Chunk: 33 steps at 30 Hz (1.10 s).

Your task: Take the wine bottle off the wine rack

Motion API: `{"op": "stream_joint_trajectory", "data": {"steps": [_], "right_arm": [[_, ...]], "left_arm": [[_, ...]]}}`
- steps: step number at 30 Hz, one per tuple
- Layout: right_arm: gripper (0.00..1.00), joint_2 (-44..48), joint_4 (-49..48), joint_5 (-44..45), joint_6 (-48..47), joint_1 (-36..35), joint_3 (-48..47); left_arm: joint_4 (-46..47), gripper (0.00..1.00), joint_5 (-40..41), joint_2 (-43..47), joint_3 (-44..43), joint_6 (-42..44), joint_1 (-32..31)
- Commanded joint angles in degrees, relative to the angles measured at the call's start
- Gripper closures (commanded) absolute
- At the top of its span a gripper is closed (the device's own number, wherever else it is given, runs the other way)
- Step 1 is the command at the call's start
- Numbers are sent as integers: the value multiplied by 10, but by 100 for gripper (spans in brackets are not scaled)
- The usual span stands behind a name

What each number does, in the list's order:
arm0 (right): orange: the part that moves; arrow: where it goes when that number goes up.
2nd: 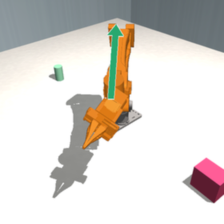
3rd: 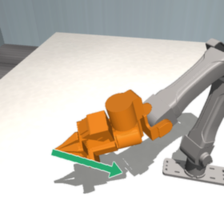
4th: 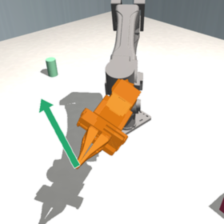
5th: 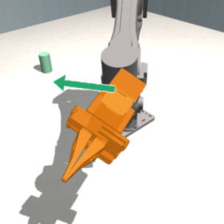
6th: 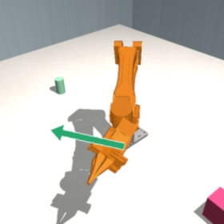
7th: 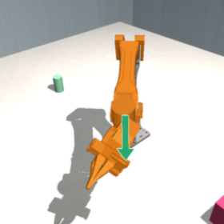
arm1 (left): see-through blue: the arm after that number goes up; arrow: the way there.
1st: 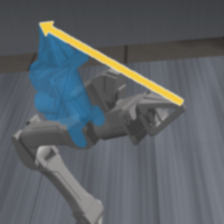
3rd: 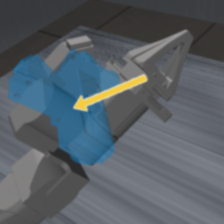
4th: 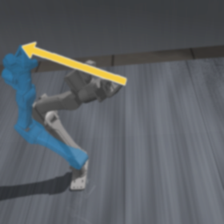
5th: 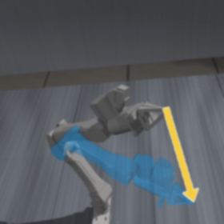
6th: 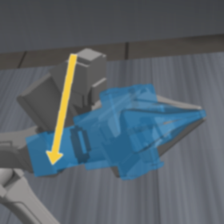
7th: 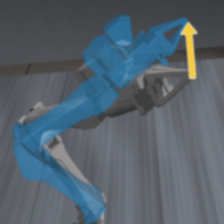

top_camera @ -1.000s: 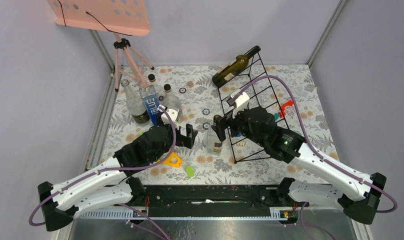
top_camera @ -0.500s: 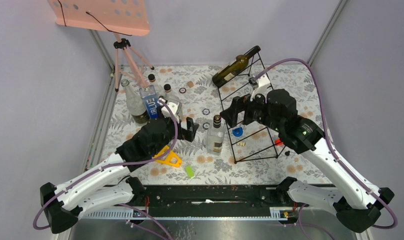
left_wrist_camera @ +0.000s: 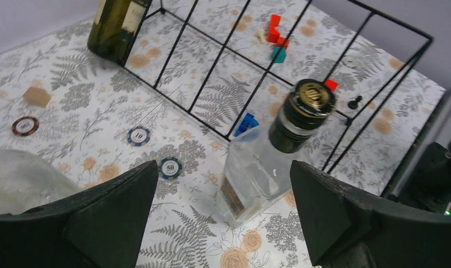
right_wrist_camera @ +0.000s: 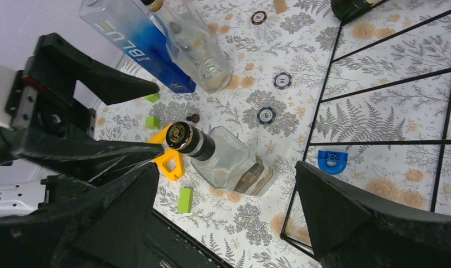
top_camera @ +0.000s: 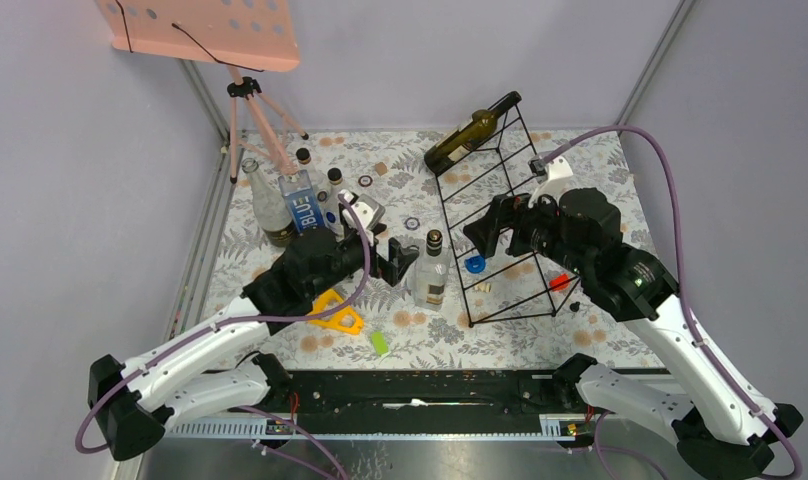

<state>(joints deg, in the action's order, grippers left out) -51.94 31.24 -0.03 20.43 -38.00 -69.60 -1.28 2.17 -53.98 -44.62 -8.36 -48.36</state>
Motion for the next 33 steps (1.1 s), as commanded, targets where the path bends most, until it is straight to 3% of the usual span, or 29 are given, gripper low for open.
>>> {"op": "stream_joint_trajectory", "data": {"steps": [1, 6, 14, 20, 25, 33], "right_arm": [[0, 10, 9, 32, -11, 4, -2], [0, 7, 10, 85, -13, 4, 9], [1, 3, 21, 78, -1, 6, 10], [1, 14, 21, 70, 3, 6, 22], [0, 21, 21, 66, 1, 6, 35], [1, 35, 21, 67, -10, 7, 53]], "left_arm": [[45, 1, -68, 43, 9, 28, 1], [108, 1, -61, 46, 39, -19, -8], [209, 1, 66, -63, 24, -45, -86], [231, 2, 168, -119, 4, -46, -116], [191, 14, 221, -165, -45, -45, -120], [142, 41, 215, -193, -77, -49, -124]]}}
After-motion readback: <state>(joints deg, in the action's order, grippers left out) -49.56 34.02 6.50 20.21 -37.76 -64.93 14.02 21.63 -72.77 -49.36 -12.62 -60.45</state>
